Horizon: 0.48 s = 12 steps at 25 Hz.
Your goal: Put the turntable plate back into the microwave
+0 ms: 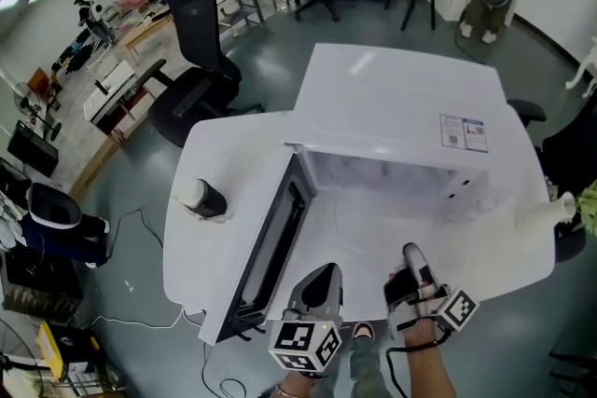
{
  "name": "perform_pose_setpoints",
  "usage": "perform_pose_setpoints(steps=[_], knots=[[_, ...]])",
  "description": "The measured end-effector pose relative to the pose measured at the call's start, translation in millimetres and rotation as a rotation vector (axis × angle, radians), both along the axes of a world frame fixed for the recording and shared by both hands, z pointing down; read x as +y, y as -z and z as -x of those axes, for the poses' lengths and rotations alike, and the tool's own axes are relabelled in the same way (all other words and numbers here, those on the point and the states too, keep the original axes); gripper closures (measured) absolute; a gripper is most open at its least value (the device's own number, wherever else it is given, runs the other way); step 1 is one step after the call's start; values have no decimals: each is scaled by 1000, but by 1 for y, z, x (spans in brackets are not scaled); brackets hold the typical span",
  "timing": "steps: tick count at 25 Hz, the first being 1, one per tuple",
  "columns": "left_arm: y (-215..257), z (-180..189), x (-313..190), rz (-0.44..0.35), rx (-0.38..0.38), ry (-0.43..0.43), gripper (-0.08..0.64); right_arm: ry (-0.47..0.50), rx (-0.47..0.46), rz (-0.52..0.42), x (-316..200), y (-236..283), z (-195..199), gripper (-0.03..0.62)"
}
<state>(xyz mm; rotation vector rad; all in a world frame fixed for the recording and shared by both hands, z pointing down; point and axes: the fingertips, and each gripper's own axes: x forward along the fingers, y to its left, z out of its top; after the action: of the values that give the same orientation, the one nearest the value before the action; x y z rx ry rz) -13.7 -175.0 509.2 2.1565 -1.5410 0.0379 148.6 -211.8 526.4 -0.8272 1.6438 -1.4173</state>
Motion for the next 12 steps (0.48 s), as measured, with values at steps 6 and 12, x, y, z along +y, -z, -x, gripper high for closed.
perform_pose_setpoints(steps=[6,12], knots=[[1,-3,-9,1,-26,-17,560,-36,-5,-10,-13,1,3,534],[3,-1,-19,-4,-38,-20,560,-54,1,-14,-32,0,9,534]])
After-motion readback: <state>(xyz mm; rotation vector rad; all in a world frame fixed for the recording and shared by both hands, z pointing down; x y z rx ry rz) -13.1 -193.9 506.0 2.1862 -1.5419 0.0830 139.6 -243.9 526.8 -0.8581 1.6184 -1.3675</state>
